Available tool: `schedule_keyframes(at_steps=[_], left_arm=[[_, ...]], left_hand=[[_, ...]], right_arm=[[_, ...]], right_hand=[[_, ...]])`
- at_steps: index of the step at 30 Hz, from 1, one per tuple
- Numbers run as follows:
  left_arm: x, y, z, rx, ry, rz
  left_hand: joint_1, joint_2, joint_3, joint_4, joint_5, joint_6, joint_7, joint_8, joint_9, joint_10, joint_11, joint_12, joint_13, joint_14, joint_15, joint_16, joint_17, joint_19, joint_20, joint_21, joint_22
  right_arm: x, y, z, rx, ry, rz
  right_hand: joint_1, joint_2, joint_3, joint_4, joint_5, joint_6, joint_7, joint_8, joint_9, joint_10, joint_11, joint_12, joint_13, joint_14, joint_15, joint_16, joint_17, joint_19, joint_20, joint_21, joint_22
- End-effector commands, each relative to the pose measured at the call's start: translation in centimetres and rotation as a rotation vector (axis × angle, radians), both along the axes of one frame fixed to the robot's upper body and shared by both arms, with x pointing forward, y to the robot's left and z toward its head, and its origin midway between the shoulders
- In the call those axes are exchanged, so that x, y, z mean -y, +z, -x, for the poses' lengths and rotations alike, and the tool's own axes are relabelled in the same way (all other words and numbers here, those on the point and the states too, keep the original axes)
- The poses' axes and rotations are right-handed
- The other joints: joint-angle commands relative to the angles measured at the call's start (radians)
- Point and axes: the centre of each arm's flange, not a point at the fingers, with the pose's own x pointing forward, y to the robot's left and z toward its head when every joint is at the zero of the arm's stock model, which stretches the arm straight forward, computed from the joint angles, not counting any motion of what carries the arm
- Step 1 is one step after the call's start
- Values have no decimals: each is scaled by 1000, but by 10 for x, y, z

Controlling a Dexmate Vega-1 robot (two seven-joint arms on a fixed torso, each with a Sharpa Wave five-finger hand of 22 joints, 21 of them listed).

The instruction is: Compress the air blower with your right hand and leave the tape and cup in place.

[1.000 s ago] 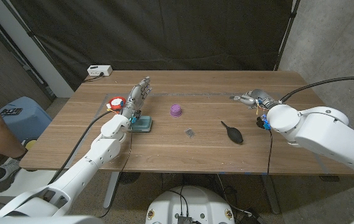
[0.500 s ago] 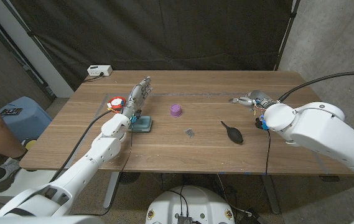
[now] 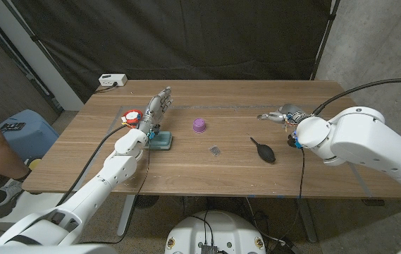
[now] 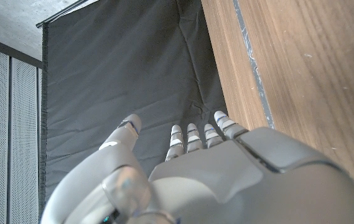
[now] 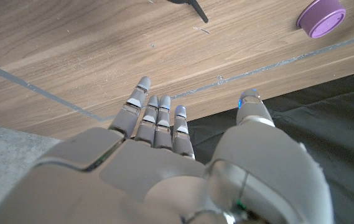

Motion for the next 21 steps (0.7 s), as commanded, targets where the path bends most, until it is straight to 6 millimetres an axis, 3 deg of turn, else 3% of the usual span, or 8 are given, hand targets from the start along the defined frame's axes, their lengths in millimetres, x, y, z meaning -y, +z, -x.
schedule_keyframes(at_steps=[1, 21], left_arm=[[-3, 0, 1, 5, 7, 2], [-2, -1, 2, 3, 6, 4]], left_hand=[[12, 1, 0, -6, 7, 8, 2, 0, 1, 2, 0, -3, 4, -5, 7, -1, 2, 9, 4, -4, 6], [15, 2, -1, -6, 7, 9, 1, 0, 1, 3, 1, -3, 4, -4, 7, 0, 2, 9, 4, -4, 6]], right_arm=[[-2, -3, 4, -48, -34, 47], [-5, -7, 10, -99, -24, 117]], right_hand=[[7, -15, 1, -2, 5, 12, 60, 3, 4, 2, 7, 8, 6, 6, 3, 6, 6, 4, 8, 0, 5], [17, -27, -2, 0, 11, 13, 61, 0, 5, -2, 9, 18, 22, 6, 5, 4, 10, 2, 16, -3, 5]])
